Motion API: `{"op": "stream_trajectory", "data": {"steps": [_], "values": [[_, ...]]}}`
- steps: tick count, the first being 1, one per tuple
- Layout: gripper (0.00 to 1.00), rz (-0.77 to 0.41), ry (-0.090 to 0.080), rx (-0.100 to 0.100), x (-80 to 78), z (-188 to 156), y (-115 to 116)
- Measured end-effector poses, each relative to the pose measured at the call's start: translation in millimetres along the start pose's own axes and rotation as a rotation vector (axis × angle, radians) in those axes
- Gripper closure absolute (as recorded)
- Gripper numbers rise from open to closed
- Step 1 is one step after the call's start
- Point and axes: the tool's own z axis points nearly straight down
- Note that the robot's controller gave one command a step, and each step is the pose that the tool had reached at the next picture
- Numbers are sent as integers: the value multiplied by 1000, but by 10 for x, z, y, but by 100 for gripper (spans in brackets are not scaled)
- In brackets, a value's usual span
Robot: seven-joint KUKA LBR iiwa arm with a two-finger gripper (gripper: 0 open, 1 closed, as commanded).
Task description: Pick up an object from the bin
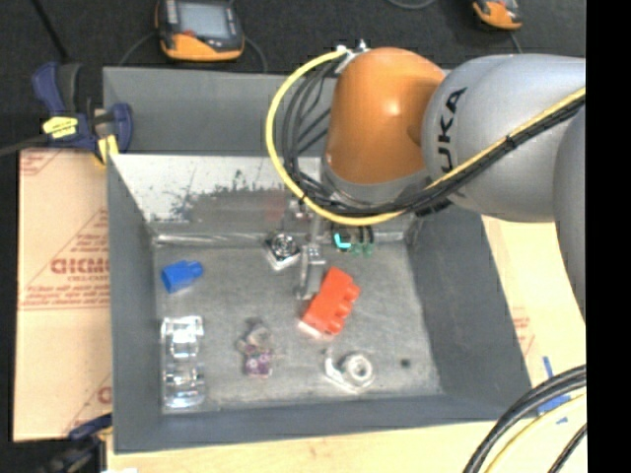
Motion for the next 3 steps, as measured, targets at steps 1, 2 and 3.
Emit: {"op": "stream_trajectory", "data": {"steps": [1, 2, 3], "values": [[0, -229, 0, 1, 462, 1397, 581], [100, -222, -7, -1, 437, 1359, 573], [100, -273, -16, 0, 662, -940, 724]]}}
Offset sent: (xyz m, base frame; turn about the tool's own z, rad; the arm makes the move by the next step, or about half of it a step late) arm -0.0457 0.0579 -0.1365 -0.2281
